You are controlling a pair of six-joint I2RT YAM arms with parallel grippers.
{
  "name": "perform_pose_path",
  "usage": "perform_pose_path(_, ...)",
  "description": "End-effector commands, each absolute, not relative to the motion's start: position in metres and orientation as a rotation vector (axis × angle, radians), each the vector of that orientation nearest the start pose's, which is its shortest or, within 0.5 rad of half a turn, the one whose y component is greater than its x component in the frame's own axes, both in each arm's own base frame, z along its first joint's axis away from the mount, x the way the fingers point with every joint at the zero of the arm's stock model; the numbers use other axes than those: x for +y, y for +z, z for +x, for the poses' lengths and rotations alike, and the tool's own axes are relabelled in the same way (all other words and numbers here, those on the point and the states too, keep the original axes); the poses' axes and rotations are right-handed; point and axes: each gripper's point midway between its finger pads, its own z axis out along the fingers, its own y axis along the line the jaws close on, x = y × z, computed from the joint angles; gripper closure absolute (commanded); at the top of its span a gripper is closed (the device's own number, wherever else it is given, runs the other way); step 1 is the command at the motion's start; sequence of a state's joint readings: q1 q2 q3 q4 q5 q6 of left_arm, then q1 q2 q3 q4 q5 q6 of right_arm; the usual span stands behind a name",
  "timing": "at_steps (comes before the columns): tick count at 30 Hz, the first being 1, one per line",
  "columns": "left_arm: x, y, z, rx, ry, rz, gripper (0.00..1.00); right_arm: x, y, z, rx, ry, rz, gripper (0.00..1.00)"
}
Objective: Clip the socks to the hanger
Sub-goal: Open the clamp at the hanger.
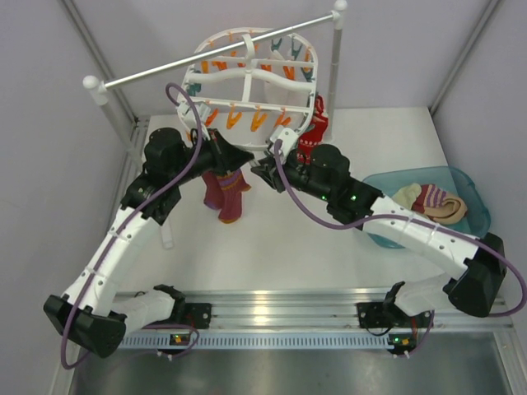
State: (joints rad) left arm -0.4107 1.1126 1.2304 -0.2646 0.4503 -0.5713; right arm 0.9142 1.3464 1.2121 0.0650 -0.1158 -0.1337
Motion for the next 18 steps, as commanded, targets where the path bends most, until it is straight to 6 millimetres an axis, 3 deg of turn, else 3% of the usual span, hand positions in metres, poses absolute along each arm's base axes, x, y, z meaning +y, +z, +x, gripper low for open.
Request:
perform_pose_path(1,-0.232,0.403,0.297,1.689,-1.109,0.207,1.0,0.374,0.354,0.238,1.358,0.761,-0.984,0.96)
perform_pose_path(2,-0.231,0.399,0.297,1.7,-1.105,0.203,1.0,0.368,0.352,0.24,1.37,0.757,-0.977,0.9)
perform_pose_path(3,-0.231,0.397,0.298,1.706,-1.102,0.199,1.0,0.363,0.352,0.241,1.382,0.76,-0.972,0.74)
perform_pose_path(6,-0.232,0.394,0.295,1.715,-1.112,0.211,1.0,0.342,0.34,0.243,1.457,0.764,-0.961,0.46)
perform_pose_path(7,-0.232,0.393,0.295,1.715,-1.114,0.214,1.0,0.335,0.338,0.244,1.479,0.773,-0.947,0.41)
perform_pose_path(8,-0.233,0.392,0.295,1.719,-1.119,0.216,1.0,0.315,0.334,0.251,1.516,0.754,-0.918,0.37)
perform_pose_path(10,-0.234,0.392,0.294,1.719,-1.125,0.222,1.0,0.3,0.329,0.246,1.536,0.8,-0.943,0.26)
perform_pose_path(11,-0.235,0.392,0.294,1.717,-1.127,0.228,1.0,0.279,0.323,0.249,1.572,0.797,-0.93,0.17)
perform_pose_path(13,-0.236,0.391,0.293,1.716,-1.136,0.24,1.0,0.258,0.315,0.251,1.601,0.772,-0.947,0.08)
perform_pose_path(14,-0.237,0.391,0.293,1.713,-1.138,0.246,1.0,0.238,0.315,0.256,1.618,0.74,-0.924,0.06)
perform_pose_path(15,-0.237,0.39,0.293,1.713,-1.141,0.246,1.0,0.225,0.301,0.253,1.688,0.724,-0.93,0.01)
perform_pose_path(17,-0.238,0.387,0.29,1.716,-1.147,0.258,1.0,0.193,0.296,0.256,1.711,0.671,-0.936,0.0)
perform_pose_path(18,-0.238,0.386,0.29,1.712,-1.148,0.264,1.0,0.18,0.283,0.25,1.772,0.674,-0.945,0.0)
